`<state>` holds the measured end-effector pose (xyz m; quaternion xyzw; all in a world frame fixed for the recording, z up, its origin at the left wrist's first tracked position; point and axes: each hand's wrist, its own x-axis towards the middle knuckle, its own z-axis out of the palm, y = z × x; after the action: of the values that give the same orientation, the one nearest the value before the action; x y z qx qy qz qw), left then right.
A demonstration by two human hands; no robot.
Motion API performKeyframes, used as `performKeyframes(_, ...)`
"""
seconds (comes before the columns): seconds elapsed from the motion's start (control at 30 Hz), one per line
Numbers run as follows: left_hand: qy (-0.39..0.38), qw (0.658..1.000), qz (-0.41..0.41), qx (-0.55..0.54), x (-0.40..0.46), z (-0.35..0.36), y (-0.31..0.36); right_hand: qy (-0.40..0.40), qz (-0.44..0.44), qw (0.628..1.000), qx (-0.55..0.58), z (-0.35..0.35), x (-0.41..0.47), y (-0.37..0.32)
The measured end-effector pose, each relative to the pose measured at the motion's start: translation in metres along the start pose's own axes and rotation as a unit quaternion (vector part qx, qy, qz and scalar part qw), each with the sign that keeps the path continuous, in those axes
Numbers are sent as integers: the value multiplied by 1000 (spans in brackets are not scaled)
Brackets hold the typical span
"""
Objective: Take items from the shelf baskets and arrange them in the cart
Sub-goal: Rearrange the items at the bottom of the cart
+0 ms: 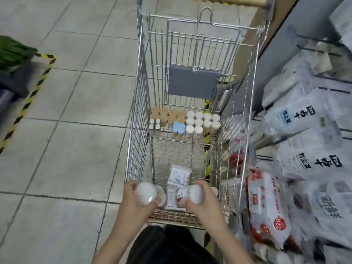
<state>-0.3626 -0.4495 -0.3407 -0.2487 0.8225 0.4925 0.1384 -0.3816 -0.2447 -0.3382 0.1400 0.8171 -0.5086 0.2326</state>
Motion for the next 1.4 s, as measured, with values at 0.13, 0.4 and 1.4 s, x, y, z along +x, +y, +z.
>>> performKeyframes(0.13,2,994,25,109,44,13,-12,-10,28,999,14,26,40,21)
performKeyframes(0.4,-20,966,81,245,106,53,-41,40,47,998,17,88,116,57)
performKeyframes(1.4,-98,822,14,561,161,92,-99,-100,-113,933,-326,153,165,105)
